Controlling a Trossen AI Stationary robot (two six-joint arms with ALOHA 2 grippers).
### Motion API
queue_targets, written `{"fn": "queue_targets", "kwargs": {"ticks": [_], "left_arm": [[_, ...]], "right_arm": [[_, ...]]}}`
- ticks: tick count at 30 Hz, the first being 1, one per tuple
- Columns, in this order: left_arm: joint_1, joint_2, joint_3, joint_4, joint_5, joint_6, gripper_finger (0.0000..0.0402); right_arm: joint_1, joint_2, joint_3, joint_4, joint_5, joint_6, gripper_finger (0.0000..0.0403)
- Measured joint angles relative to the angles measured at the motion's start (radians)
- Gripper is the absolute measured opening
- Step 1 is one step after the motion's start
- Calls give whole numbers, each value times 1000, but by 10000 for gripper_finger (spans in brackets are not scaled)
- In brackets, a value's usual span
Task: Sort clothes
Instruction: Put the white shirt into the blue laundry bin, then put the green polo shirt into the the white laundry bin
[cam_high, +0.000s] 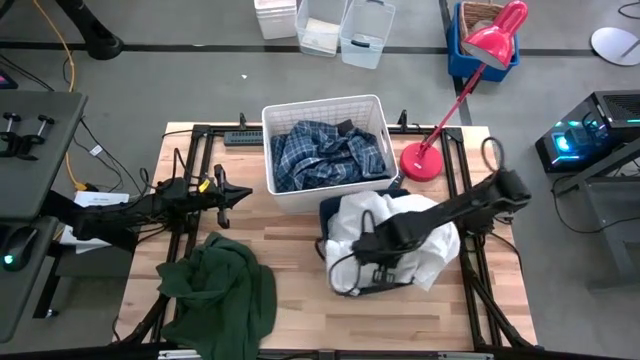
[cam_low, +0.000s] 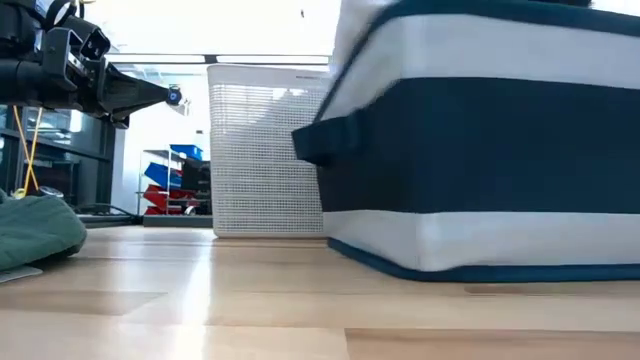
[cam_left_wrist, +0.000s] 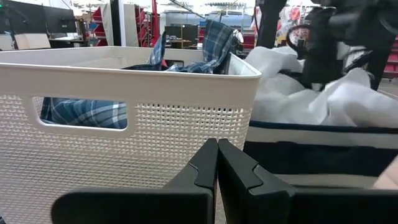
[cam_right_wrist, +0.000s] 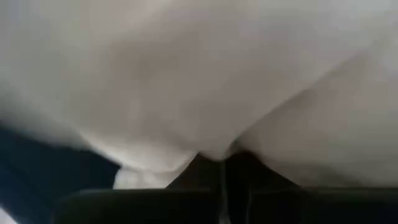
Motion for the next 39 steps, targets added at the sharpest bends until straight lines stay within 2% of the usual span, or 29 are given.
{"fn": "queue_targets", "kwargs": {"ticks": [5,8,11,15,20,23,28,32,34,39], "left_arm": [[0,0,0,0,0,0,0],[0,0,0,0,0,0,0],[0,0,0,0,0,0,0],[0,0,0,0,0,0,0],[0,0,0,0,0,0,0],[0,0,0,0,0,0,0],[0,0,0,0,0,0,0],[0,0,0,0,0,0,0],[0,0,0,0,0,0,0],[0,0,0,0,0,0,0]], "right_arm": [[0,-92,-105,178,38,213,21],[0,-105,-82,190,43,226,55],[0,-115,0,146,46,172,95],[0,-116,180,-6,67,63,148],[-9,-117,424,-188,176,-32,196],[-25,-118,518,-182,249,-27,209],[-55,-73,569,91,278,-69,213],[-64,-27,573,169,266,-63,213],[-64,11,573,283,257,-51,213],[-55,188,574,687,123,-119,213]]}}
